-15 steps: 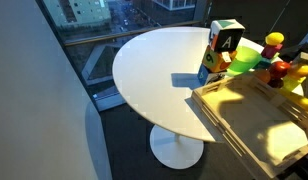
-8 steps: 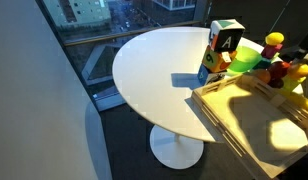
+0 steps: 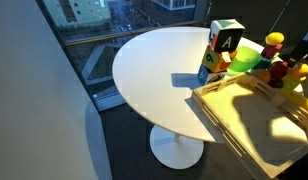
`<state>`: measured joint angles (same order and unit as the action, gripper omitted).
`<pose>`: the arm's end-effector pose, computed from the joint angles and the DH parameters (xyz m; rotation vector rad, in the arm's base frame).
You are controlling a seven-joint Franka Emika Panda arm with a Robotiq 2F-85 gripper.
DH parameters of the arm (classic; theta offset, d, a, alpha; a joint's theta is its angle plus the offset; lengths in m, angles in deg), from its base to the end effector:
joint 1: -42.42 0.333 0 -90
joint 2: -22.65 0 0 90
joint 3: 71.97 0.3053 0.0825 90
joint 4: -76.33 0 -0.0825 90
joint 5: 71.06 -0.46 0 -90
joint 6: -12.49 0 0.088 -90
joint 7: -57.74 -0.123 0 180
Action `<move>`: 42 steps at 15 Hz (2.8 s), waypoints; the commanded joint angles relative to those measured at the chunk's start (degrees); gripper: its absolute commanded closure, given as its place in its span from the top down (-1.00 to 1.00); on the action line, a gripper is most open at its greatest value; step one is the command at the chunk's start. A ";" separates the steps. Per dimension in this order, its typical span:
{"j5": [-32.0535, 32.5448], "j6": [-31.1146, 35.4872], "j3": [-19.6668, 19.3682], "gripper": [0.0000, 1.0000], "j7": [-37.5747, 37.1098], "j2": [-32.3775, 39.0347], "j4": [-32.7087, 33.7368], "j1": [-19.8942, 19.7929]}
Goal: Pick up the yellow fruit on top of the light green block and put it in the green bowl
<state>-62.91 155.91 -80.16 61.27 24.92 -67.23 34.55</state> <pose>0.4840 -0.1406 0.1742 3.0568 -0.1570 -0.0861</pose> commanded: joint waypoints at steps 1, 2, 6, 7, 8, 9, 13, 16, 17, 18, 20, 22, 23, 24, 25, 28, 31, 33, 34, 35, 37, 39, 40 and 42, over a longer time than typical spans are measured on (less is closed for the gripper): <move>2.09 1.12 -0.46 1.00 -1.14 1.32 0.21 -0.24; 2.29 1.09 -0.54 1.00 -1.20 1.66 0.22 -0.23; 2.61 1.35 -0.73 0.48 -1.63 2.66 0.37 -0.07; 2.62 1.16 -0.72 0.31 -1.86 2.80 0.48 0.00; 2.49 0.75 -0.66 0.17 -1.88 2.81 0.61 0.08; 2.15 0.26 -0.58 -0.03 -1.76 2.64 0.69 0.12; 1.31 -2.33 -0.33 -0.13 -1.34 0.98 1.09 0.26; 0.69 -4.20 0.01 -0.13 -1.69 -0.14 1.97 0.60; 0.57 -4.96 0.15 -0.13 -1.91 -0.37 2.48 0.72; 0.42 -5.65 0.35 -0.13 -2.12 -0.62 3.03 0.91; 0.09 -7.39 0.90 -0.13 -2.88 -0.86 4.56 1.31; -0.45 -9.09 1.52 -0.13 -3.49 -0.75 6.38 1.73; -0.78 -10.07 1.92 -0.13 -3.98 -0.56 7.52 2.03; -0.88 -10.71 2.26 -0.13 -4.36 -0.33 8.50 2.25; -1.01 -11.62 2.64 -0.13 -5.07 0.09 9.76 2.57; -1.08 -13.40 3.62 -0.13 -7.04 1.41 13.19 3.56; -0.80 -14.01 4.47 -0.13 -9.61 3.19 16.35 4.56; -0.70 -13.59 4.86 -0.13 -11.13 4.57 18.18 5.10; -0.73 -13.41 5.03 -0.13 -11.70 5.36 19.14 5.35; -0.61 -13.26 5.12 -0.13 -12.57 6.28 20.15 5.64; -0.48 -12.93 5.24 -0.13 -13.89 8.13 22.09 6.12; -0.17 -12.55 5.27 -0.13 -15.32 10.07 23.85 6.71; -0.08 -12.45 5.25 -0.13 -15.91 10.99 24.67 7.00; 0.21 -11.82 5.12 -0.13 -16.96 12.95 26.08 7.60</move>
<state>-62.90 144.09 -74.88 46.68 34.62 -44.77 41.25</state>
